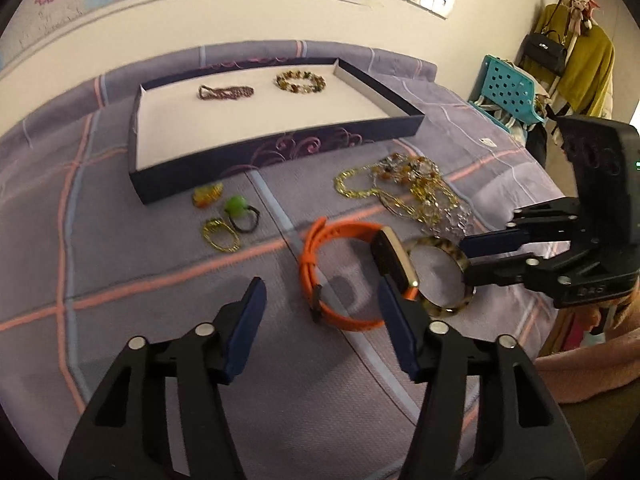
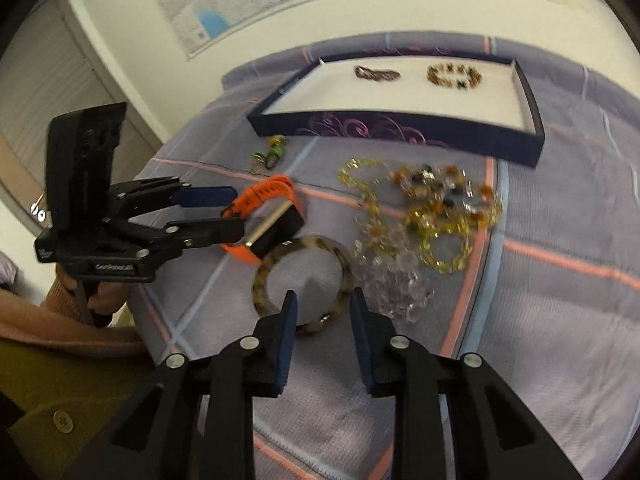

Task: Organize jewelry
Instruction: 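Grasp the tortoiseshell bangle with the right tool while the left tool grasps the orange watch band, then carry the bangle and watch into the tray and open both tools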

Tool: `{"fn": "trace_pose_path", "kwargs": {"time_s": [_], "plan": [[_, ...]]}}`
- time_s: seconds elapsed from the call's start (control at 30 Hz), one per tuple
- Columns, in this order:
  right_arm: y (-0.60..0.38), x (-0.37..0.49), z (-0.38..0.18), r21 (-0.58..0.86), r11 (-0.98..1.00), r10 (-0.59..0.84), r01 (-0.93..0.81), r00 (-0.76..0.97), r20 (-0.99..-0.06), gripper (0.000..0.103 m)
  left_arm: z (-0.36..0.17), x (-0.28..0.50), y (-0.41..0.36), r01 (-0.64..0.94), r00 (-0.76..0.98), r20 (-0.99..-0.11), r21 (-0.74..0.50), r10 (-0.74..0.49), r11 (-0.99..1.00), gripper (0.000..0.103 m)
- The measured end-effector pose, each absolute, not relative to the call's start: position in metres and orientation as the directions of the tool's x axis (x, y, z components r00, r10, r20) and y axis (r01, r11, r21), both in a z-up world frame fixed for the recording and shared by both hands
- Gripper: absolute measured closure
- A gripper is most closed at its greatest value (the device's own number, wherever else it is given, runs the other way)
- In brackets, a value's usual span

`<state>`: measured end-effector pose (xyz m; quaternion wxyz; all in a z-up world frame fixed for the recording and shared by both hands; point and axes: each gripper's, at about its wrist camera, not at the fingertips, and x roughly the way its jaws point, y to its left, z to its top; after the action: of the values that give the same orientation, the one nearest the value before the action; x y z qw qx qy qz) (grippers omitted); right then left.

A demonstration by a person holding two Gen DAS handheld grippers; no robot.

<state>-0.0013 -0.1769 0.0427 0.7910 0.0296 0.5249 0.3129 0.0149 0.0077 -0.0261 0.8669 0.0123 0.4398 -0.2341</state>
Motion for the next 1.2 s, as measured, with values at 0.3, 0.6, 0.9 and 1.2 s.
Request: {"fn": "trace_pose_path", "kwargs": {"time_s": [0.3,0.6,0.9,1.2], "plan": [[-0.159,0.000,0.042,0.256,0.839,0.436,-0.481,0.312,-0.844,0.093,-0.029,0.016,0.004,0.415,0.486,-0.777,-0.198,-0.400,0.888,0.067],[-0.160,0.000,0.044,0.245,0.835,0.437,-0.493,0.325,-0.839,0.098,-0.027,0.018,0.007,0.387,0.484,-0.792,-0.187,-0.372,0.903,0.093],[-0.168,0.000,0.059,0.280,0.828,0.479,-0.485,0.354,-0.804,0.097,-0.016,0.015,0.013,0.380,0.508,-0.773,-0.194,-0.379,0.904,0.093],[-0.173,0.004,0.068,0.299,0.830,0.498,-0.472,0.383,-0.778,0.097,-0.006,0.016,0.019,0.378,0.527,-0.756,-0.201,-0.389,0.904,0.093]]}}
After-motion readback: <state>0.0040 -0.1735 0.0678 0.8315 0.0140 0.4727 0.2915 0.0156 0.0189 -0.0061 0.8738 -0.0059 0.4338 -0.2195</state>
